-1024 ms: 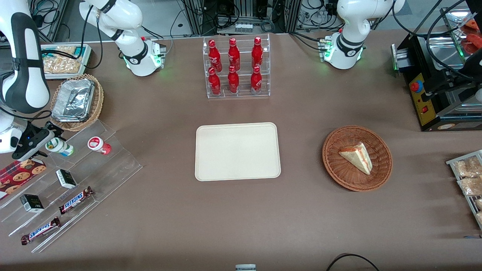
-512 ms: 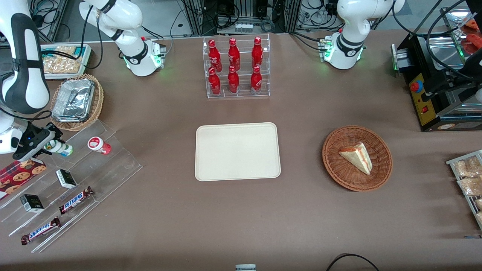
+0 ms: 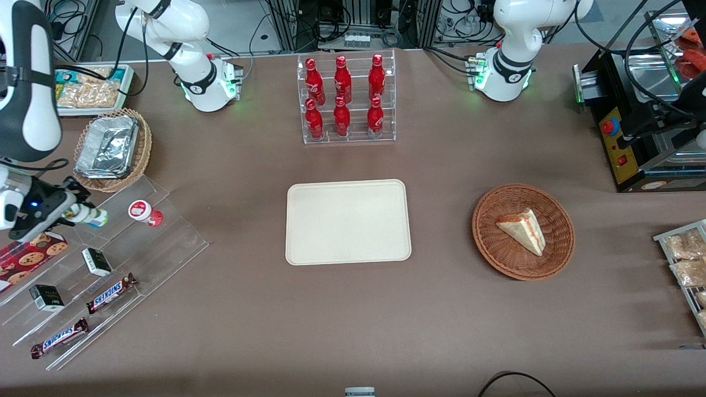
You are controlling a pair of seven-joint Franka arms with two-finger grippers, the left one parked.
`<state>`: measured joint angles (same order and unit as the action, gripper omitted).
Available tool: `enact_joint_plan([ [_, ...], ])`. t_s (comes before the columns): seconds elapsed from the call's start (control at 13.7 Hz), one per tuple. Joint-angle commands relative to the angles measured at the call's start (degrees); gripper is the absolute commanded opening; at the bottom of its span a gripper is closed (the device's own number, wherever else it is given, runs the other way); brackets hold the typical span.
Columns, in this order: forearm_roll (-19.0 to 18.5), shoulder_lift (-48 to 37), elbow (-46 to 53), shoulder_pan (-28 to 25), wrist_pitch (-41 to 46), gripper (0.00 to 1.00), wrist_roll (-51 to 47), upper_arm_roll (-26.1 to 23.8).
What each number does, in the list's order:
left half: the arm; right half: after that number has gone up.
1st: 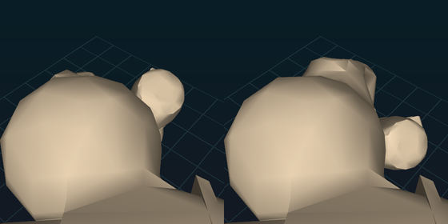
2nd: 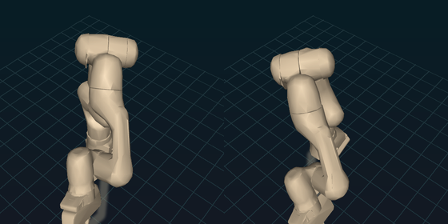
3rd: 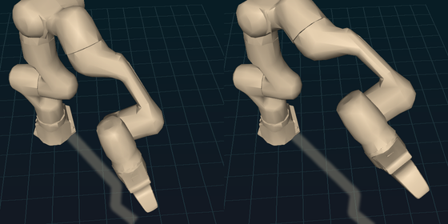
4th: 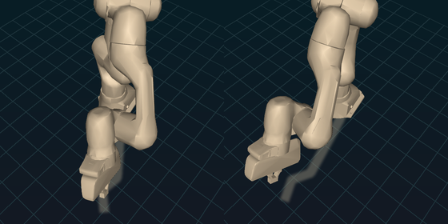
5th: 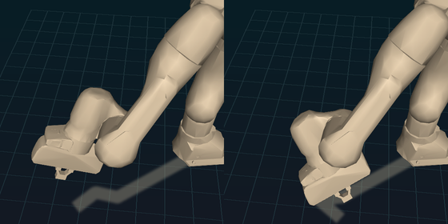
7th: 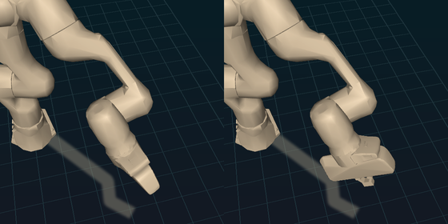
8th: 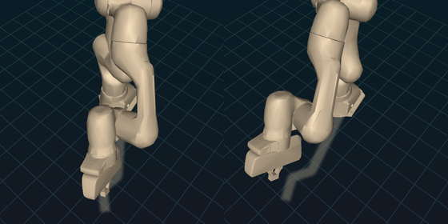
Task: Place green gum on tray
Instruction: 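Lift the gum bottle and carry it over the cream tray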
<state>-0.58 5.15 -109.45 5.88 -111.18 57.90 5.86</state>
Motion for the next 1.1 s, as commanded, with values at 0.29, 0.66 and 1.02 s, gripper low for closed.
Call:
enact_joint_plan([
  [0.29,-1.4,0.6,1.0,-15.1,4.2,0.00,-23.6,0.2],
  [0.66,-0.6,3.2,1.9,-27.1,3.5,0.00,-44.8,0.1],
  [1.02,2.8,13.5,10.7,-35.5,2.2,0.00,-61.0,0.1],
])
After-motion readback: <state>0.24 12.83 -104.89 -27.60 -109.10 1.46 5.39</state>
